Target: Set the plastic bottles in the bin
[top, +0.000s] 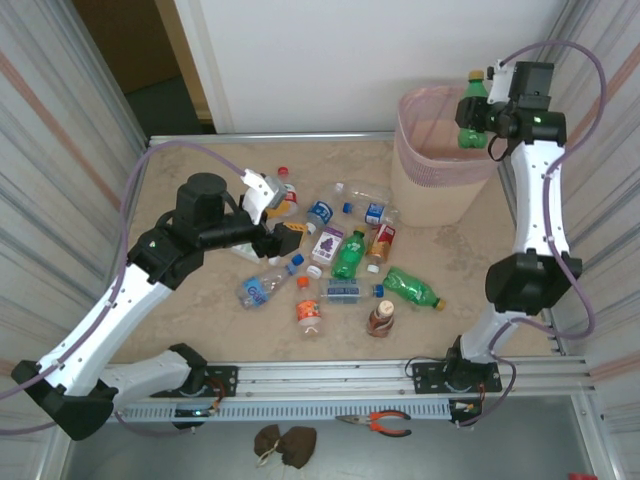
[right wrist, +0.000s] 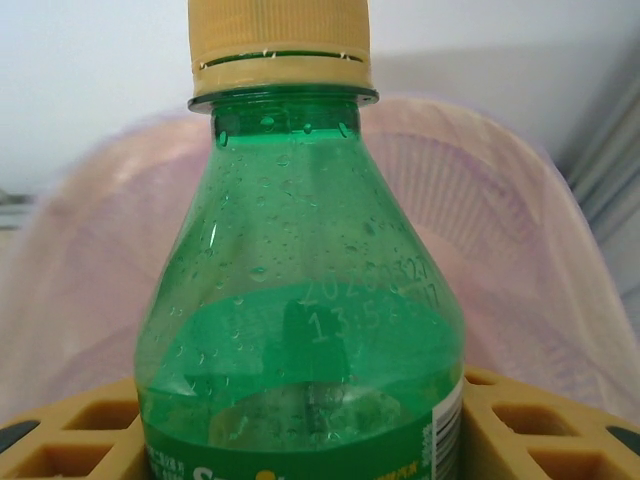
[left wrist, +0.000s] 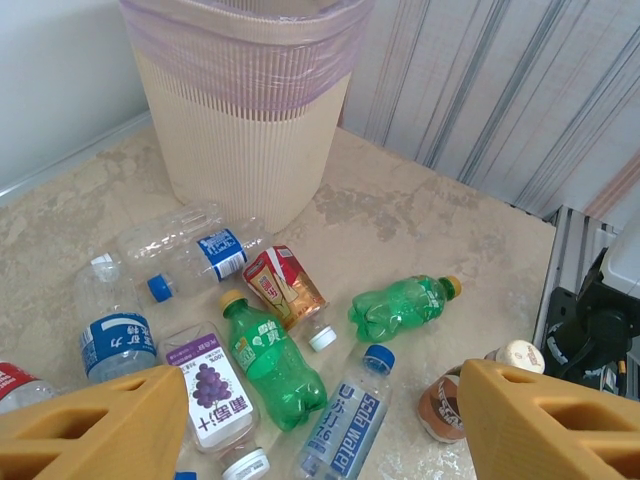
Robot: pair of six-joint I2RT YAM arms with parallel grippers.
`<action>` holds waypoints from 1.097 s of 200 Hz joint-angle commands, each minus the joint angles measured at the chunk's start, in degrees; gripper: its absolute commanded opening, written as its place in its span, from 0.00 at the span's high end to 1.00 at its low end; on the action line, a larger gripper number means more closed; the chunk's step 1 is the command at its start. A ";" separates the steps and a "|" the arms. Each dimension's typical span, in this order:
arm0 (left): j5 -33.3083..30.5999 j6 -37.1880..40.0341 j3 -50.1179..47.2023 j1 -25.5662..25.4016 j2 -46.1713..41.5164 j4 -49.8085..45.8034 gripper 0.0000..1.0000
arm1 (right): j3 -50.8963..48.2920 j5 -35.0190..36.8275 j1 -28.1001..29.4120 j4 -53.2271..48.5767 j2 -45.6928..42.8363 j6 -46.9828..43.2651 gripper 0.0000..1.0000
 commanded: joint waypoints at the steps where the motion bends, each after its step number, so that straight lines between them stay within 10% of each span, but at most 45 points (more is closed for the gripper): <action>1: 0.07 -0.86 -1.14 0.39 -0.40 1.42 0.28 | 2.36 8.82 1.79 -3.43 3.99 -4.14 0.48; 219: -2.47 -4.83 -7.86 0.57 -0.51 -0.24 0.28 | 5.12 17.27 5.34 -10.41 21.12 -4.65 0.21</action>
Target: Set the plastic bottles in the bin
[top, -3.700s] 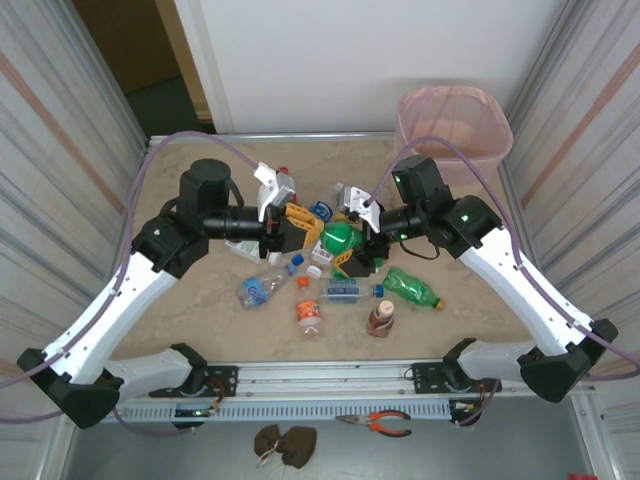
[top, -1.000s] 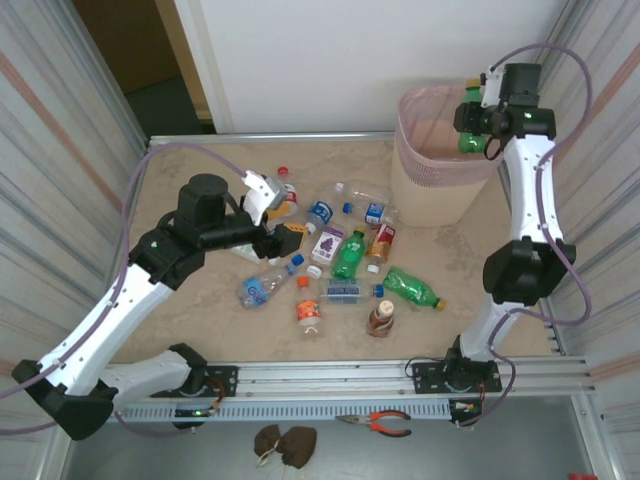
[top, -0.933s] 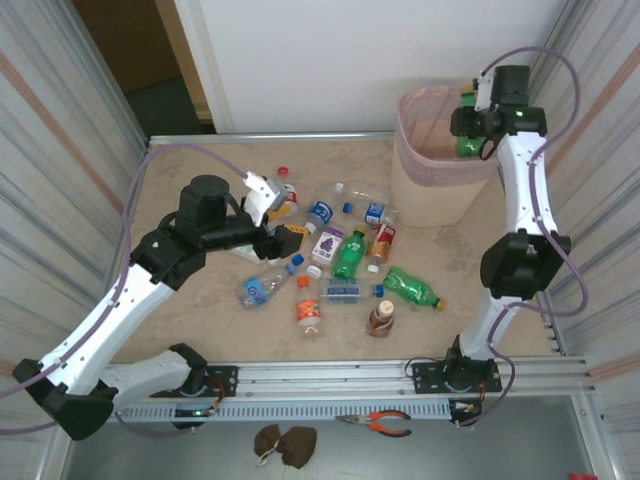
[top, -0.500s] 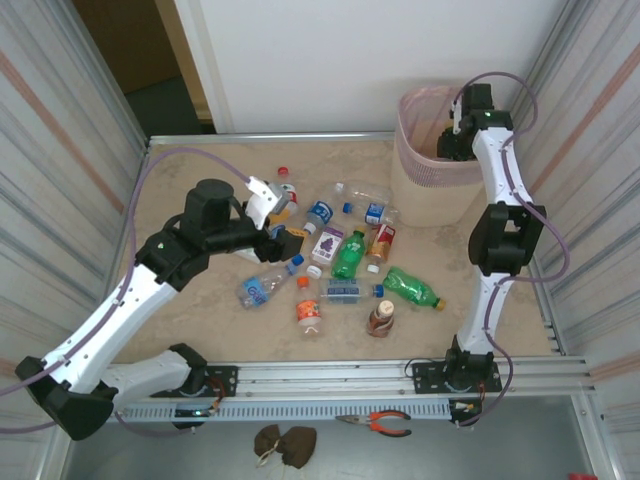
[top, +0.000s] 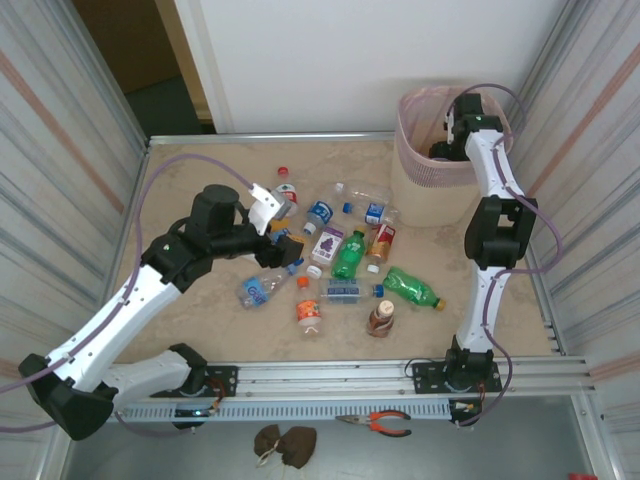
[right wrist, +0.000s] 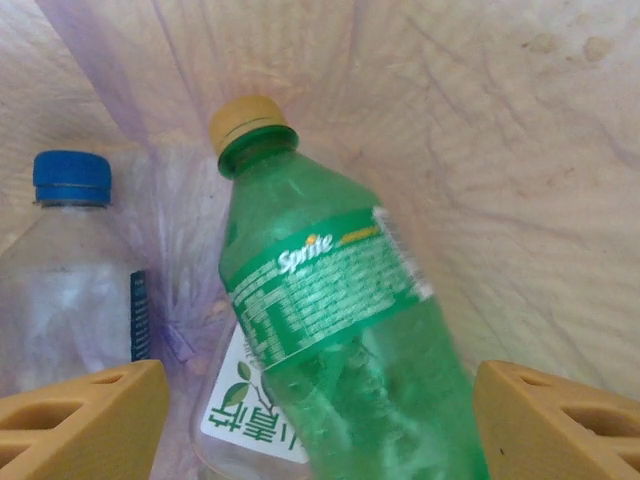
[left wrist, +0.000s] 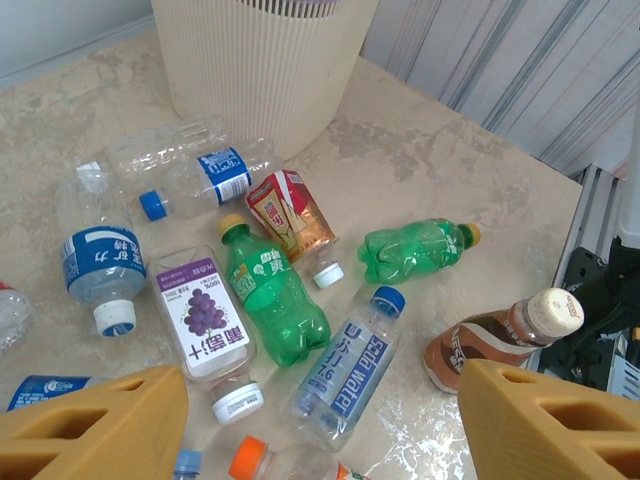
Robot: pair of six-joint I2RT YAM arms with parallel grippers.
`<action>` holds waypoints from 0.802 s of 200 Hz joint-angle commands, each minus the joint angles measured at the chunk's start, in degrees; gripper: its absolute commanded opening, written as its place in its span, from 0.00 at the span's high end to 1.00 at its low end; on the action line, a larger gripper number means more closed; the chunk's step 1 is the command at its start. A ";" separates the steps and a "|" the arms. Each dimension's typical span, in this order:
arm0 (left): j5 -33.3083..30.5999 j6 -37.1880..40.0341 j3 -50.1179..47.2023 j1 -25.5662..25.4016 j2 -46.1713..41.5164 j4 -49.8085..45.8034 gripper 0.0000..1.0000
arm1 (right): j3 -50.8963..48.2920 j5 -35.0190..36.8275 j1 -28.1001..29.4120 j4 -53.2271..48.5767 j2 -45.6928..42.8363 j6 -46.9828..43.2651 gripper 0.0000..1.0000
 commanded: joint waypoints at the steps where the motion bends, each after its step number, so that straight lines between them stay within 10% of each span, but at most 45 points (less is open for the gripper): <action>1: -0.78 -2.68 -0.99 0.59 -0.51 0.06 0.28 | 1.30 1.47 0.76 -1.75 -2.43 -0.20 0.21; 160: -32.76 -34.10 -11.78 -21.98 0.76 -5.43 0.31 | -12.84 -1.38 6.72 3.41 -31.10 2.09 0.17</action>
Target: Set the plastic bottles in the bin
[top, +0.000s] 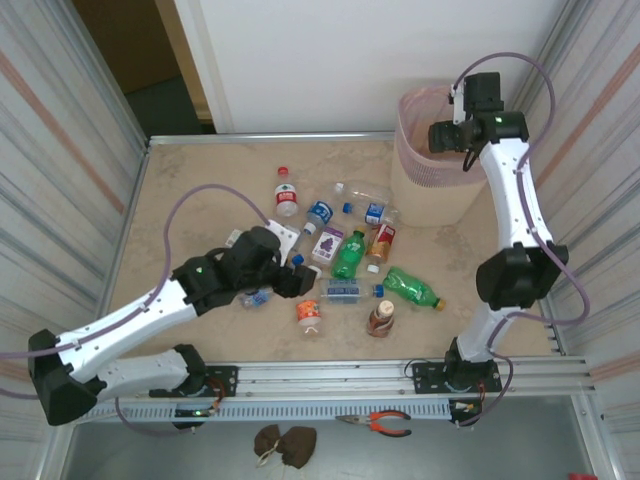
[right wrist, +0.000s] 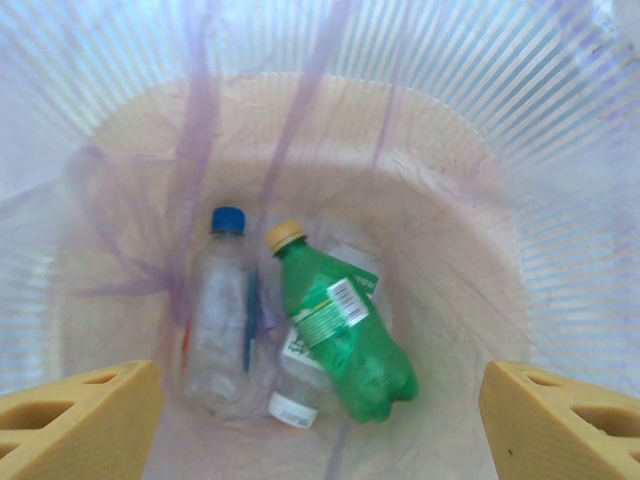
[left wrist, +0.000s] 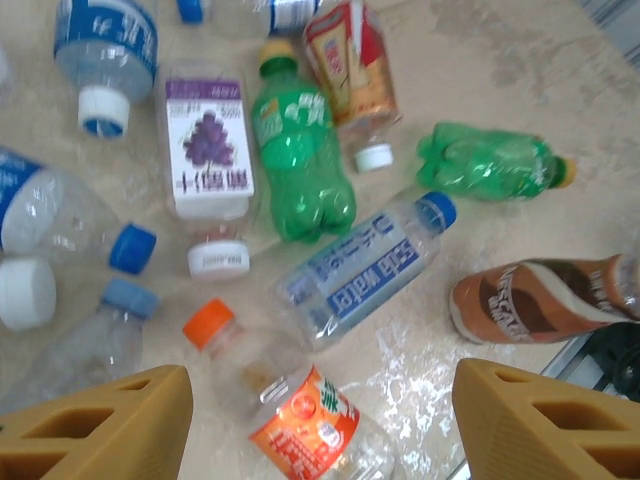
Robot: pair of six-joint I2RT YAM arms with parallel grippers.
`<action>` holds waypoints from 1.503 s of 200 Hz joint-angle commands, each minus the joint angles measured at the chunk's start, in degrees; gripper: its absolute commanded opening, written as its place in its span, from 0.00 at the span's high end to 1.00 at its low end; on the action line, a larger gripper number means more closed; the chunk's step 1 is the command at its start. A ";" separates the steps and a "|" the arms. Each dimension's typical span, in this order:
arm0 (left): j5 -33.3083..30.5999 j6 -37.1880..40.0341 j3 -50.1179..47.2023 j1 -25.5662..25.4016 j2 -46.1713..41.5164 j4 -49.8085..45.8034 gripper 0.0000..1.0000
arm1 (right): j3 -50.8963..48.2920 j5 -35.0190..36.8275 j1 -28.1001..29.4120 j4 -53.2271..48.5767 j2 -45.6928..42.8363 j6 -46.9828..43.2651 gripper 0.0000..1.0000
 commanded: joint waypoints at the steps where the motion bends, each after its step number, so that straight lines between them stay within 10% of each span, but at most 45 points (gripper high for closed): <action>1: -7.63 -10.16 -2.02 -3.81 0.57 -2.96 0.30 | -4.42 -1.64 1.30 2.58 -5.92 1.83 0.17; 93: -2.06 -31.89 -7.71 -10.31 9.44 -5.05 0.22 | -16.56 -5.73 2.62 4.58 -20.69 3.40 0.16; 168: 6.07 -33.04 -6.02 -10.89 21.70 -2.79 0.13 | -21.09 -5.68 4.48 4.71 -26.01 4.01 0.16; 300: 6.27 -32.49 -3.88 -12.36 25.18 -6.63 0.37 | -21.80 -3.99 6.65 4.15 -28.06 3.71 0.15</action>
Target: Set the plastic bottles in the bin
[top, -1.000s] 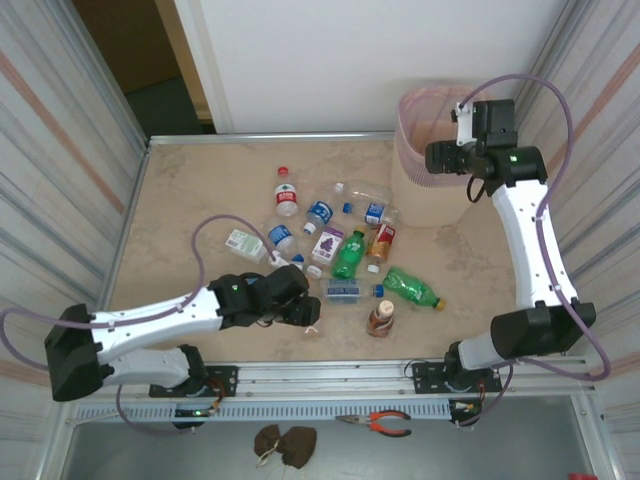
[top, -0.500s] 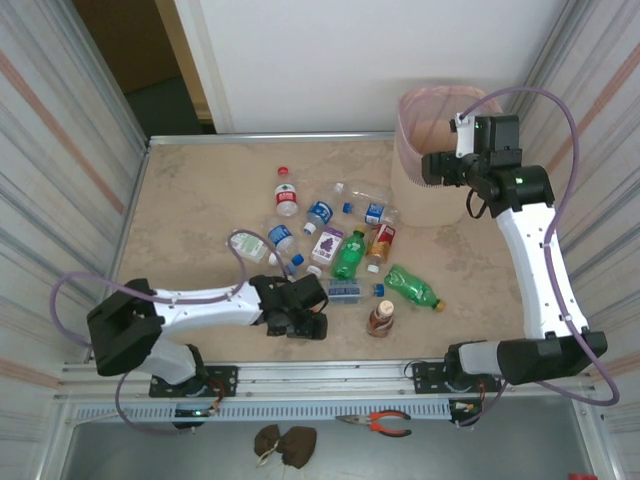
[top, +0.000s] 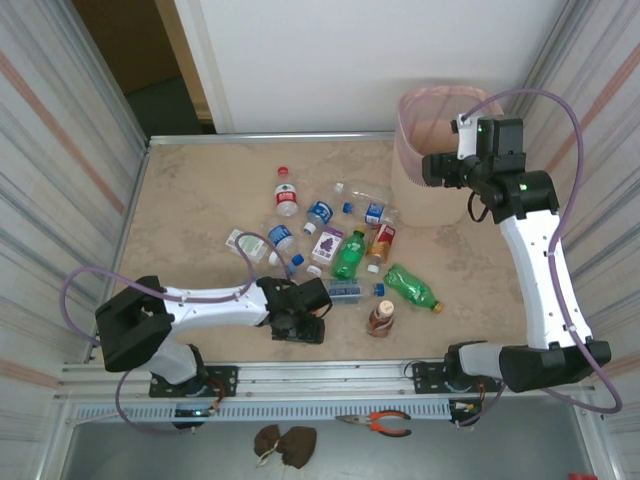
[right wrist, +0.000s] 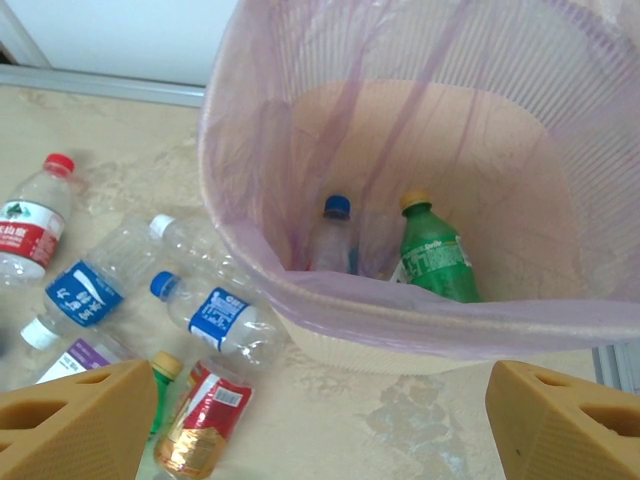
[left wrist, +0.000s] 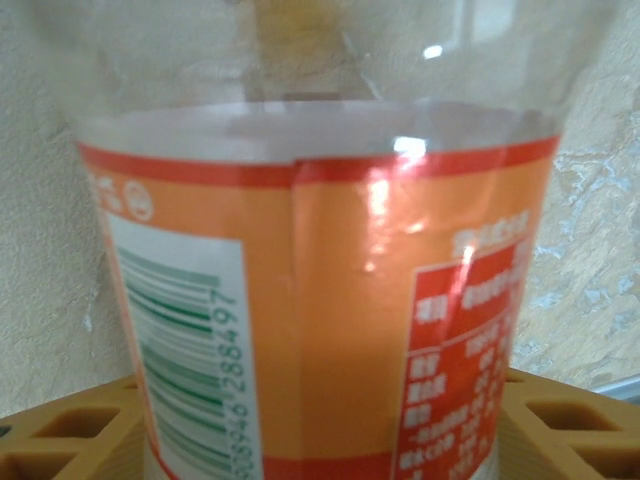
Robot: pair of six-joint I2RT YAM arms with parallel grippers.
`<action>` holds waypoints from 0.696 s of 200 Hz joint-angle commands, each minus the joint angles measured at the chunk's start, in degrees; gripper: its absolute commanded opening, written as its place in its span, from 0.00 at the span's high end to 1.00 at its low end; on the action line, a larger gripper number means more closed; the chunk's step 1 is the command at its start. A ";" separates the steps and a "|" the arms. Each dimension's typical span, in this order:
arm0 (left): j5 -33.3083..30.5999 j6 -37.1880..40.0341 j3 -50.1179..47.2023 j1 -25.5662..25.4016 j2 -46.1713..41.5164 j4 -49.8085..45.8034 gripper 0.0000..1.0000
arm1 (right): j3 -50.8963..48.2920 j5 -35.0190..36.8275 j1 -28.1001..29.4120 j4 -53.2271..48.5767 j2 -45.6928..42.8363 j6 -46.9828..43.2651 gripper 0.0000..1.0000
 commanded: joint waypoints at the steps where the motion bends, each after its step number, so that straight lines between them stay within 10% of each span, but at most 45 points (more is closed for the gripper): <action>1: 0.06 -0.27 2.06 -0.57 -0.12 -2.85 0.37 | -0.50 1.57 1.21 -0.29 -1.15 0.76 0.15; 88: -5.88 4.15 6.58 0.82 -10.26 -11.05 0.45 | 1.73 1.68 5.85 -2.49 -2.69 1.79 0.15; 139: -5.57 17.24 9.50 5.22 -19.16 -3.73 0.50 | -3.10 -13.97 6.65 2.90 -8.52 5.23 0.15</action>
